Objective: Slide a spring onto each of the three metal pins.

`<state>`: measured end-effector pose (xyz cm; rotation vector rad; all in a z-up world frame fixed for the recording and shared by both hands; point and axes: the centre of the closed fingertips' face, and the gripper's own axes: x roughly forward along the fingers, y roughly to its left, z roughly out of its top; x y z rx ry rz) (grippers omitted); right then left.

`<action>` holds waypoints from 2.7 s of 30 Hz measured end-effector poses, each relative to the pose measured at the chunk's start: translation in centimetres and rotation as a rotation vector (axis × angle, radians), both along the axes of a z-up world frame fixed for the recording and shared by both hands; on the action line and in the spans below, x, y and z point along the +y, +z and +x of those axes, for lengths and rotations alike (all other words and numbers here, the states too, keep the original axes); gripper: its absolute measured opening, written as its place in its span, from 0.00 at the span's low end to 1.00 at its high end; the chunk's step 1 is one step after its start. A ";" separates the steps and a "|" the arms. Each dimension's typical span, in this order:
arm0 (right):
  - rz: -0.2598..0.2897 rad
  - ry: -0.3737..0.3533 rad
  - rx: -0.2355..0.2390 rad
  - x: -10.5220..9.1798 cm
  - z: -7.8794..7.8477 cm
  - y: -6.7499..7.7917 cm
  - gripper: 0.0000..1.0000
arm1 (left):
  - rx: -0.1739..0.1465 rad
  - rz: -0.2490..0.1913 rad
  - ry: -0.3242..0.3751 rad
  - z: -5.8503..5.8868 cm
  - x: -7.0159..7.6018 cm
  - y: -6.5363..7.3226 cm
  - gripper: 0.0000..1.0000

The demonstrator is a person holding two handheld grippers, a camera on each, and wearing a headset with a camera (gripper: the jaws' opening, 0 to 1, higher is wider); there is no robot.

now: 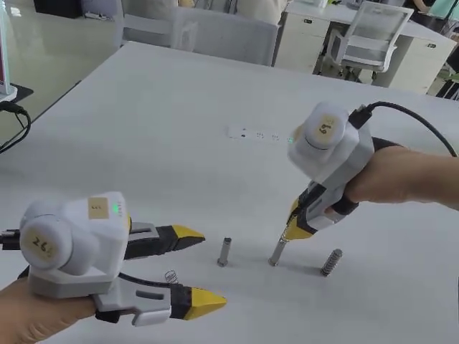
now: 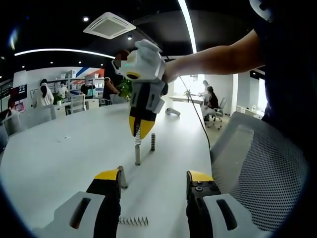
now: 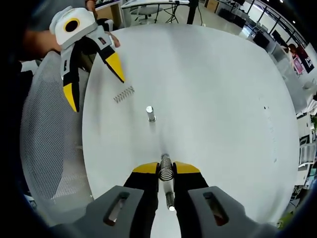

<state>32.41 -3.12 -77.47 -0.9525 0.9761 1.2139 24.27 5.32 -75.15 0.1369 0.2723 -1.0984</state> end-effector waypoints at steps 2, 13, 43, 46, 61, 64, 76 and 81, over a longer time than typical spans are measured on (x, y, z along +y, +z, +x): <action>-0.005 0.004 -0.003 0.0 0.1 -0.1 0.08 | 0.002 -0.003 0.001 0.0 0.0 0.0 0.48; -0.014 0.000 0.014 -0.1 0.2 -0.9 0.08 | 0.004 0.001 0.007 0.0 0.3 -0.2 0.47; -0.025 -0.017 0.058 0.4 0.0 -4.4 0.08 | 0.014 0.004 0.007 0.1 0.3 -0.3 0.47; -0.027 -0.019 0.057 0.4 -0.1 -4.8 0.08 | 0.013 0.003 0.007 0.1 0.3 -0.2 0.47; -0.040 -0.023 0.067 0.5 -0.5 -6.2 0.09 | 0.015 0.006 0.012 0.0 0.5 -0.3 0.47; -0.034 -0.027 0.066 0.6 -0.5 -6.1 0.09 | 0.015 0.005 0.013 0.0 0.5 -0.3 0.47; -0.032 -0.037 0.065 0.5 -0.4 -6.2 0.11 | 0.014 0.006 0.014 0.1 0.6 -0.4 0.46; -0.022 -0.046 0.066 0.3 -0.4 -6.1 0.14 | 0.013 0.008 0.012 0.1 0.6 -0.4 0.46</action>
